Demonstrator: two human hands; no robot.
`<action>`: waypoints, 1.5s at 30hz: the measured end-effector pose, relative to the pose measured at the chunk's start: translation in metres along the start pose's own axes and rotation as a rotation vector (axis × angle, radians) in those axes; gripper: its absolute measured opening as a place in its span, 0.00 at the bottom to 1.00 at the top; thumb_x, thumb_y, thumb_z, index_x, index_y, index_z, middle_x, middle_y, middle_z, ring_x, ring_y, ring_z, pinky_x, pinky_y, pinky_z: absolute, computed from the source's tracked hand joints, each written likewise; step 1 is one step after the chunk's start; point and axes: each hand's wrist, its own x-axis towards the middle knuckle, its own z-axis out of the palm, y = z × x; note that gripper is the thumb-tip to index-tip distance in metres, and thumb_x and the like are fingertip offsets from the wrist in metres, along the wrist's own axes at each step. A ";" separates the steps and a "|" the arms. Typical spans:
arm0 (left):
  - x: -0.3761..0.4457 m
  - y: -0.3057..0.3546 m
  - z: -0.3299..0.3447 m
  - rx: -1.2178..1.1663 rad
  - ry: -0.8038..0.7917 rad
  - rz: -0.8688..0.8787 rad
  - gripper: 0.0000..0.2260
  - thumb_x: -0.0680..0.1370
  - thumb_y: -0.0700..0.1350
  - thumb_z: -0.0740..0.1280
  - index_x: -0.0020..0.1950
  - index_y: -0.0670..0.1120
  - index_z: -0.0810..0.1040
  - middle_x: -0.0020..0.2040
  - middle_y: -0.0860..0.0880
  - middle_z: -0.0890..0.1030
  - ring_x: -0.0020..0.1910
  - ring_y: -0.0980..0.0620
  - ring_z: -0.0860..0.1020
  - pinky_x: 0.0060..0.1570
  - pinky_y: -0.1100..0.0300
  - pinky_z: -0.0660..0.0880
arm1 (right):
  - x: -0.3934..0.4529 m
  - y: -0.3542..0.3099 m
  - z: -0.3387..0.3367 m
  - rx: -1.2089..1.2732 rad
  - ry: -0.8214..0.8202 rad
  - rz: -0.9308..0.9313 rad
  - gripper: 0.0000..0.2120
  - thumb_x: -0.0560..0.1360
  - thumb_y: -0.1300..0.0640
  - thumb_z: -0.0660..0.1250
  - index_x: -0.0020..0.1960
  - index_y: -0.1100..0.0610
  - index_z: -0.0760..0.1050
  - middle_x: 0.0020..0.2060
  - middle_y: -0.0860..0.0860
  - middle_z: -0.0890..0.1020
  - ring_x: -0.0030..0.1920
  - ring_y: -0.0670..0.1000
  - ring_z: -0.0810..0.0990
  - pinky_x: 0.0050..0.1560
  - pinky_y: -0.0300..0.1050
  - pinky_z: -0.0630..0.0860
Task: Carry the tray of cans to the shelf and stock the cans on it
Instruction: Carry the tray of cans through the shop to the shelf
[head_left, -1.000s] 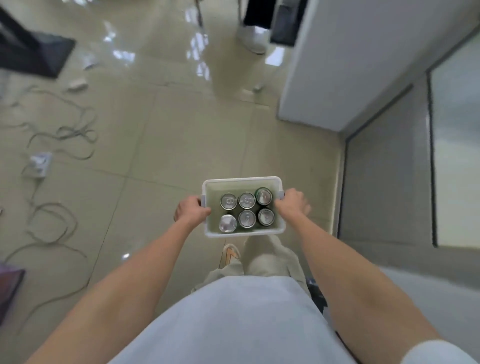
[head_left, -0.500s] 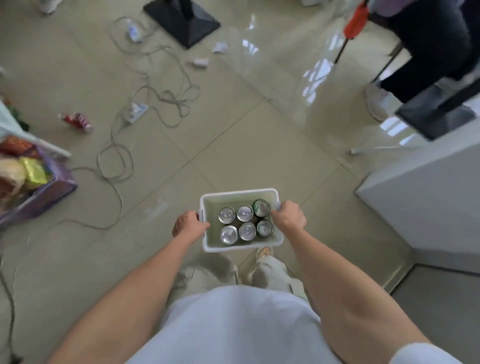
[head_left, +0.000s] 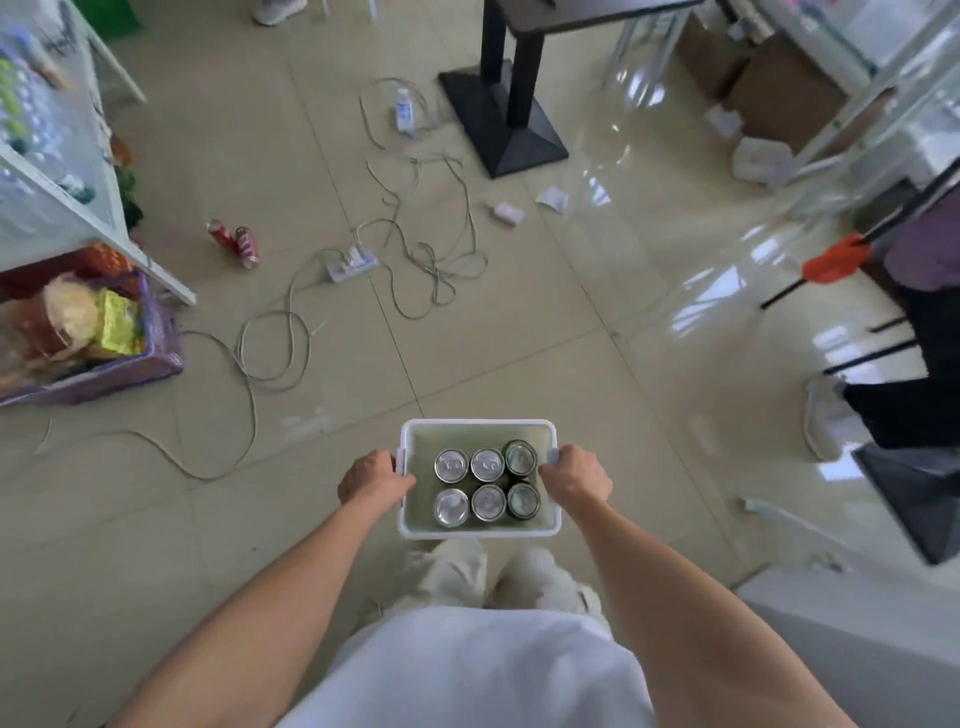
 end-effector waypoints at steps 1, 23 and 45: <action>0.013 0.007 -0.014 -0.004 0.004 -0.003 0.11 0.71 0.50 0.71 0.51 0.48 0.81 0.52 0.45 0.85 0.51 0.44 0.83 0.48 0.58 0.77 | 0.011 -0.019 -0.011 -0.008 0.006 -0.026 0.12 0.74 0.55 0.62 0.54 0.55 0.79 0.48 0.54 0.84 0.50 0.58 0.83 0.50 0.46 0.77; 0.344 0.210 -0.355 -0.213 0.169 -0.184 0.10 0.70 0.52 0.71 0.42 0.48 0.73 0.44 0.47 0.78 0.46 0.44 0.80 0.43 0.57 0.73 | 0.331 -0.484 -0.228 -0.183 -0.083 -0.314 0.18 0.74 0.48 0.67 0.61 0.53 0.78 0.56 0.56 0.82 0.58 0.59 0.82 0.50 0.47 0.74; 0.742 0.309 -0.741 -0.512 0.209 -0.341 0.11 0.70 0.50 0.71 0.39 0.46 0.71 0.44 0.44 0.83 0.46 0.43 0.82 0.46 0.53 0.77 | 0.600 -1.061 -0.355 -0.421 -0.204 -0.483 0.17 0.74 0.47 0.68 0.60 0.52 0.79 0.51 0.53 0.83 0.53 0.57 0.82 0.54 0.49 0.80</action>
